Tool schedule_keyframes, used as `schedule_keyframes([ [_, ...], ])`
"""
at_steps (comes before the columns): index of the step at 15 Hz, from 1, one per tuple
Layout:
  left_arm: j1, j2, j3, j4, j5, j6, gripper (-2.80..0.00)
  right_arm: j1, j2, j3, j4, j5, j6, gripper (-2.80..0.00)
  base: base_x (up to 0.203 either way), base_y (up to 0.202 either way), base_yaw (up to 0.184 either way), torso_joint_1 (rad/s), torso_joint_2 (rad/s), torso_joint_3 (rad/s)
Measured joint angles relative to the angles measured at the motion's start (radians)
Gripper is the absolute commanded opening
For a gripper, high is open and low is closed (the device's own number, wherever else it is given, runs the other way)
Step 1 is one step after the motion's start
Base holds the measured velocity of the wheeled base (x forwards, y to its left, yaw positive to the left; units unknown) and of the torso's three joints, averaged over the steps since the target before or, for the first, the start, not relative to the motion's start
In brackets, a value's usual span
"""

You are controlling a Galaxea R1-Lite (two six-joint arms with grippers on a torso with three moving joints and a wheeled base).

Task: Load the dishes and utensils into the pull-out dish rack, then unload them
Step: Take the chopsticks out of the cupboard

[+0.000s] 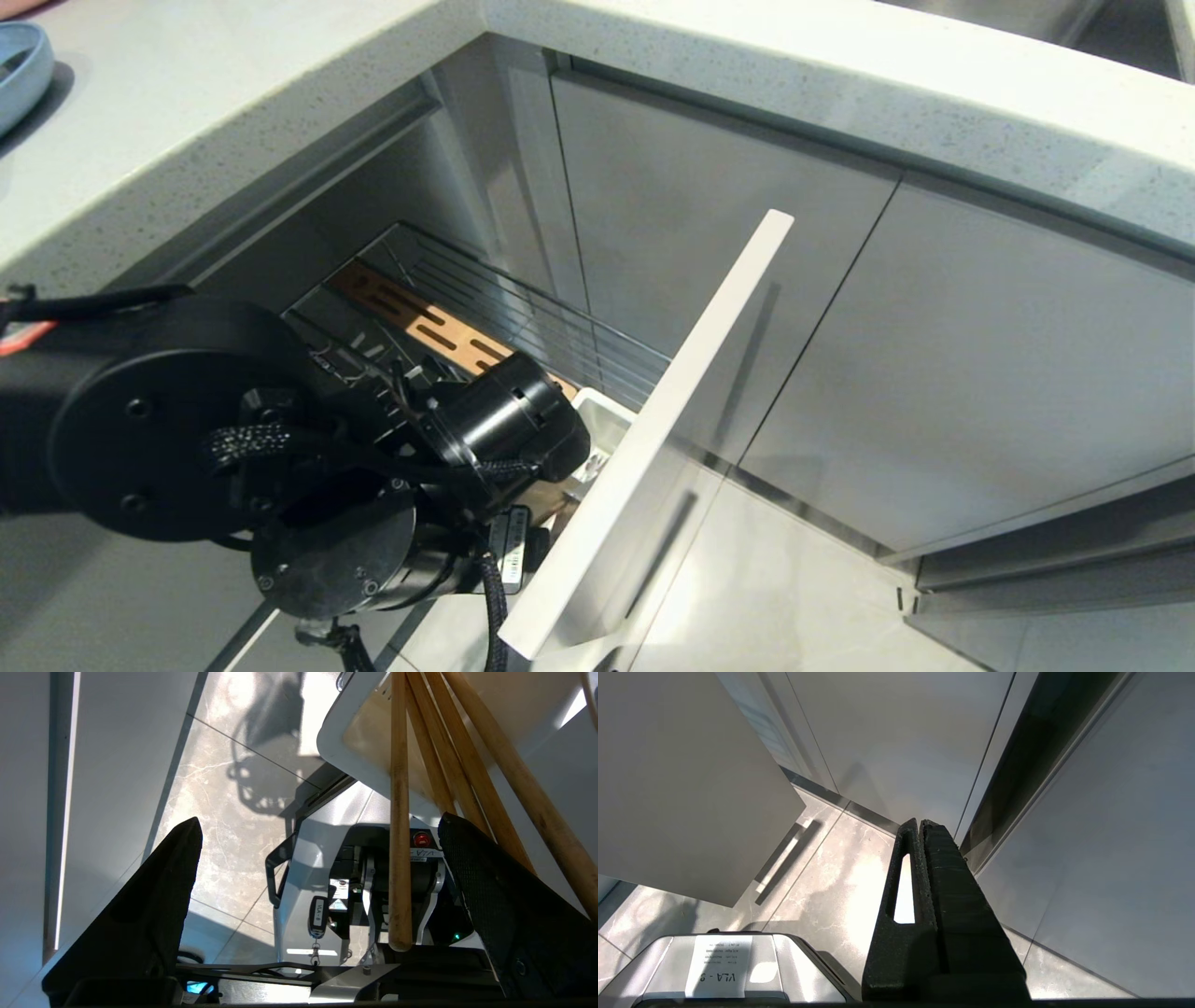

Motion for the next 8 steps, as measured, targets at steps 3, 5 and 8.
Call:
schedule_keyframes([
  [3,0.001,0.000,0.001,-0.020,0.000,0.000,-2.80,0.000,0.000,0.000,0.000,0.000,0.000,-2.80,0.000,0.000,0.000,0.000,0.00,0.000],
  [5,0.001,0.000,0.004,-0.021,0.000,0.000,-2.80,0.000,0.000,0.000,0.000,0.000,0.000,-2.80,0.000,0.000,0.000,0.000,0.00,0.000],
  [8,0.000,0.000,0.004,-0.021,-0.004,0.001,-2.80,0.000,0.000,0.000,0.000,0.000,0.000,-2.80,0.000,0.000,0.000,0.000,0.00,0.000],
])
